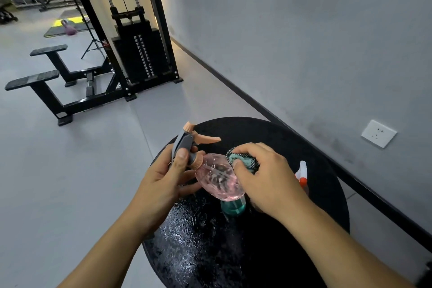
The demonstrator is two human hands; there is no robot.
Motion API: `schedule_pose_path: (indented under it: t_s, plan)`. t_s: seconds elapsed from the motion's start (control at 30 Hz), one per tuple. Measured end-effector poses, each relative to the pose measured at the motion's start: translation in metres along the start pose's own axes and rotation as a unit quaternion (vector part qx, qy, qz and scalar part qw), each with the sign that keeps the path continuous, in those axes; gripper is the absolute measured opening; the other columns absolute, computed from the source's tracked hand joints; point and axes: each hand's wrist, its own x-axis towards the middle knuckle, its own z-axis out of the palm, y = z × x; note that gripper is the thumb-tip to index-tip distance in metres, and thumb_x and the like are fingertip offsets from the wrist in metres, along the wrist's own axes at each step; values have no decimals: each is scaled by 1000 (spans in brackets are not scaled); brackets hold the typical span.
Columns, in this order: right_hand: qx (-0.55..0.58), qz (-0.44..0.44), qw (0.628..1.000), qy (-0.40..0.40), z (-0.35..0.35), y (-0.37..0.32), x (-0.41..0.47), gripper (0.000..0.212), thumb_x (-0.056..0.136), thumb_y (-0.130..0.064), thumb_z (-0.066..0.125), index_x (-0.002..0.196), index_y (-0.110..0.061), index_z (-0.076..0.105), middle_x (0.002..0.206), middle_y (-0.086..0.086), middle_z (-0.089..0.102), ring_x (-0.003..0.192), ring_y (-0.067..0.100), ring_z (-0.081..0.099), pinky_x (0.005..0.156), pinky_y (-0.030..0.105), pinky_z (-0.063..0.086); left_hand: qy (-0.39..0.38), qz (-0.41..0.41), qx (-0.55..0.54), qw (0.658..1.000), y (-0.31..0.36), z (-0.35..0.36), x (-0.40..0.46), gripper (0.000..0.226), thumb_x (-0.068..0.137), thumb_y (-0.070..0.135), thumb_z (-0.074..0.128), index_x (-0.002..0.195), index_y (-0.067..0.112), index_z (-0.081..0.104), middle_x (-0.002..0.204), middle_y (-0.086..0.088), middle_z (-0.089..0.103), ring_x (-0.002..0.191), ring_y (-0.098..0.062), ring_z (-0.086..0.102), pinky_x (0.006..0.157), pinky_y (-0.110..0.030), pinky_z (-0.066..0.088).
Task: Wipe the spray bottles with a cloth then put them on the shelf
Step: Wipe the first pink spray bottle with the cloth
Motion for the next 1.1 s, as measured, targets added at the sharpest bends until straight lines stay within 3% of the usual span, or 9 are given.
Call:
schedule_pose_path:
  t_s: [0.17,0.3,0.4,0.5,0.63,0.73,0.87,1.1]
  plan:
    - [3,-94,996,-12,5,-14,-8,20,96,-22,67,114,-31,71,118,-21,60,112,-2,59,91,8,45,-9,-3,14,1000,-3,4,1,36,97,50,51,108,19,65,109,3,78,102,-25,78,84,-43,64]
    - [16,-20,1000,-5,1,-6,-3,17,95,-21,67,107,-33,70,110,-20,62,103,-9,59,77,7,50,33,-3,-20,999,-1,1,2,31,98,47,51,105,21,65,110,-4,80,93,-27,79,75,-41,66]
    - [13,14,1000,8,-1,2,-1,15,96,-23,68,106,-35,71,107,-20,63,99,-10,58,75,4,44,80,-7,-61,995,4,0,6,31,96,47,52,105,19,64,102,-3,78,81,-24,76,67,-38,66]
    - [12,-30,999,26,3,-4,-5,20,96,-21,69,112,-32,72,114,-21,62,106,-11,56,83,-1,40,96,-12,-60,994,6,6,7,30,99,47,51,104,21,64,95,-1,73,74,-19,73,69,-40,67]
    - [-30,-117,993,6,12,-11,-10,23,95,-20,69,116,-30,73,125,-23,56,118,-3,56,99,8,43,98,-25,-46,994,3,17,4,31,108,43,48,109,16,62,98,-2,79,69,-18,75,63,-36,64]
    - [-18,-98,995,6,8,-9,-7,22,92,-18,68,109,-32,71,119,-22,58,111,-1,60,90,15,51,114,-36,-61,991,2,16,3,34,107,45,49,107,14,63,95,-4,79,68,-22,76,57,-35,63]
    - [6,-17,1000,10,-1,-3,-2,21,91,-14,68,100,-33,70,107,-19,61,99,-5,60,77,8,47,139,-44,-88,985,5,11,5,35,106,50,49,103,18,64,91,-5,77,71,-26,77,59,-37,64]
    - [-6,-94,995,-14,4,-10,-8,23,95,-19,69,110,-35,72,122,-24,58,117,-3,57,93,6,42,113,-37,-85,989,6,17,3,36,104,50,49,98,17,63,84,1,77,69,-22,77,57,-34,62]
